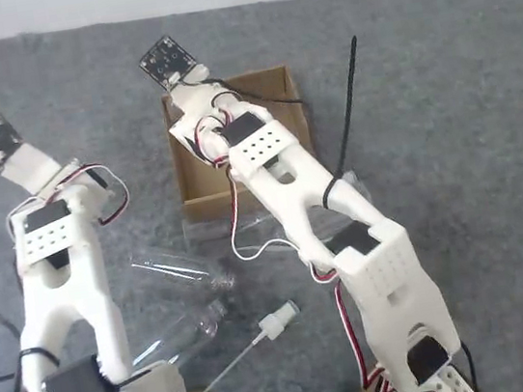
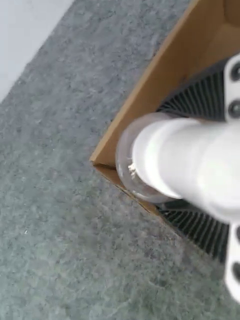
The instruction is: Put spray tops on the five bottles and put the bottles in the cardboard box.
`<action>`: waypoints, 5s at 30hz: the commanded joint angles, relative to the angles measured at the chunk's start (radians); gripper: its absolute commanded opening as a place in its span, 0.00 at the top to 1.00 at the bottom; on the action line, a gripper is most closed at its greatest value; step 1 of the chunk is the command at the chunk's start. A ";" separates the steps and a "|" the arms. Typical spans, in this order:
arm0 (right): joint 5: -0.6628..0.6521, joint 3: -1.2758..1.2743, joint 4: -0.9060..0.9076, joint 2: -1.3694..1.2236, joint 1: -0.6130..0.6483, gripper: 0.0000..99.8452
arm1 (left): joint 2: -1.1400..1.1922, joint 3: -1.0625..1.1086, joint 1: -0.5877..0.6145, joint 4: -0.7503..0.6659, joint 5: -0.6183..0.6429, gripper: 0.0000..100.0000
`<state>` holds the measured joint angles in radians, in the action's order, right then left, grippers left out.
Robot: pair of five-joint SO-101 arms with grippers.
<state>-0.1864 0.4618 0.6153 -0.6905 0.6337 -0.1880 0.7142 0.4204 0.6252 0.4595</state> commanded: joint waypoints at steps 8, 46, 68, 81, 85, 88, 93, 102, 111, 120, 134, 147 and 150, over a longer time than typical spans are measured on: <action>-0.011 0.152 -0.027 -0.054 0.005 0.98 | -0.064 -0.074 0.003 0.005 0.003 0.99; -0.011 0.163 -0.208 -0.182 -0.019 0.81 | -0.063 -0.074 -0.002 0.002 0.002 0.99; -0.005 0.158 -0.025 -0.073 -0.021 0.74 | -0.063 -0.076 -0.002 0.000 0.000 0.99; -0.005 0.161 0.285 0.050 -0.022 0.74 | -0.063 -0.068 0.000 -0.068 0.006 0.99; -0.006 0.161 0.369 0.094 -0.022 0.74 | -0.063 -0.068 0.000 -0.068 0.006 0.99; -0.009 0.161 0.427 0.145 -0.024 0.74 | -0.063 -0.068 -0.002 -0.068 0.006 0.99; -0.011 0.161 0.547 0.242 -0.024 0.74 | -0.061 -0.056 -0.003 -0.069 0.003 0.99; -0.012 0.161 0.680 0.372 -0.054 0.74 | -0.060 -0.056 -0.014 -0.071 0.002 0.99; -0.012 0.161 0.881 0.460 -0.062 0.74 | -0.060 -0.056 -0.012 -0.072 0.002 0.99; -0.012 0.158 1.044 0.541 -0.056 0.74 | -0.060 -0.056 -0.012 -0.072 0.002 0.99; -0.014 0.072 1.171 0.694 -0.114 0.74 | -0.184 -0.099 0.089 -0.064 -0.091 0.99; -0.095 -0.152 1.171 0.834 -0.114 0.74 | -0.483 0.228 0.115 -0.008 -0.147 0.99; -0.153 -0.196 1.171 0.834 -0.114 0.74 | -0.529 0.285 0.115 -0.008 -0.207 0.99</action>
<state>-0.2601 0.2885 1.7522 0.0829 0.5324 -0.6206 0.9643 0.5294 0.6130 0.3168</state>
